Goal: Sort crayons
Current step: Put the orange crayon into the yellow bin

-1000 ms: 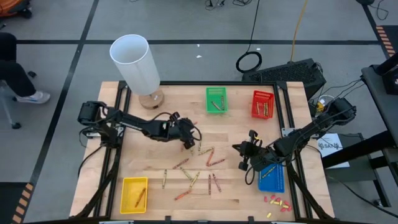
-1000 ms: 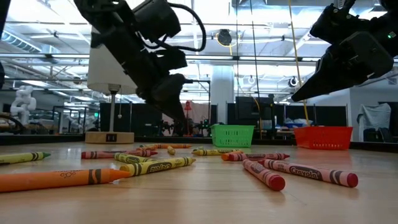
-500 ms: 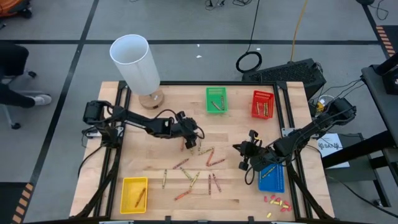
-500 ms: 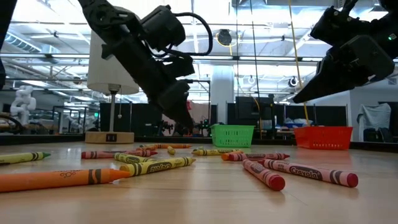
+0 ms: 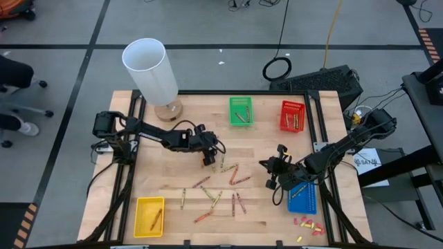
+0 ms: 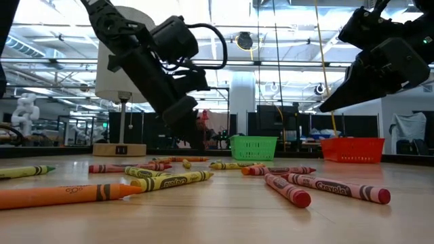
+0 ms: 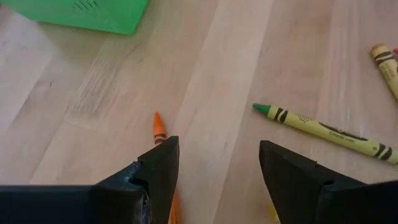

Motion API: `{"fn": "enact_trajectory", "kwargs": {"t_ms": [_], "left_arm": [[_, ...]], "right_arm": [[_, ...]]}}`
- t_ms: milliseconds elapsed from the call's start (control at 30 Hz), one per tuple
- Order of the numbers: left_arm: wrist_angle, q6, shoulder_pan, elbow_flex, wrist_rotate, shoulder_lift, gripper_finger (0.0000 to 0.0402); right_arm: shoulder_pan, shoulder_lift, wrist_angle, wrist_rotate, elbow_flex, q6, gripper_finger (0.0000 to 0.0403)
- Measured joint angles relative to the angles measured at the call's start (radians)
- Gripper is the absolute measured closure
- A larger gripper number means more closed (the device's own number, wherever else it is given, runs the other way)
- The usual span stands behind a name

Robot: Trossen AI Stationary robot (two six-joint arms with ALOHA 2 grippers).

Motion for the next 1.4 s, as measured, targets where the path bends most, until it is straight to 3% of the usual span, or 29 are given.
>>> {"fn": "enact_trajectory", "kwargs": {"t_ms": [267, 600, 1033, 1400], "left_arm": [[-0.008, -0.048, 0.043, 0.0, -0.018, 0.003, 0.0181], [0.015, -0.057, 0.055, 0.004, 0.025, 0.092, 0.0188], [0.028, -0.078, 0.034, 0.003, 0.013, 0.1, 0.0329], [0.03, -0.071, 0.035, 0.002, 0.005, 0.101, 0.038]], "right_arm": [[0.0, 0.0, 0.002, 0.0, 0.0, 0.001, 0.0403], [0.0, 0.0, 0.002, 0.0, 0.0, 0.001, 0.0403], [0.0, 0.0, 0.002, 0.001, 0.0, 0.001, 0.0403], [0.0, 0.0, 0.002, 0.001, 0.0, 0.0, 0.0403]]}}
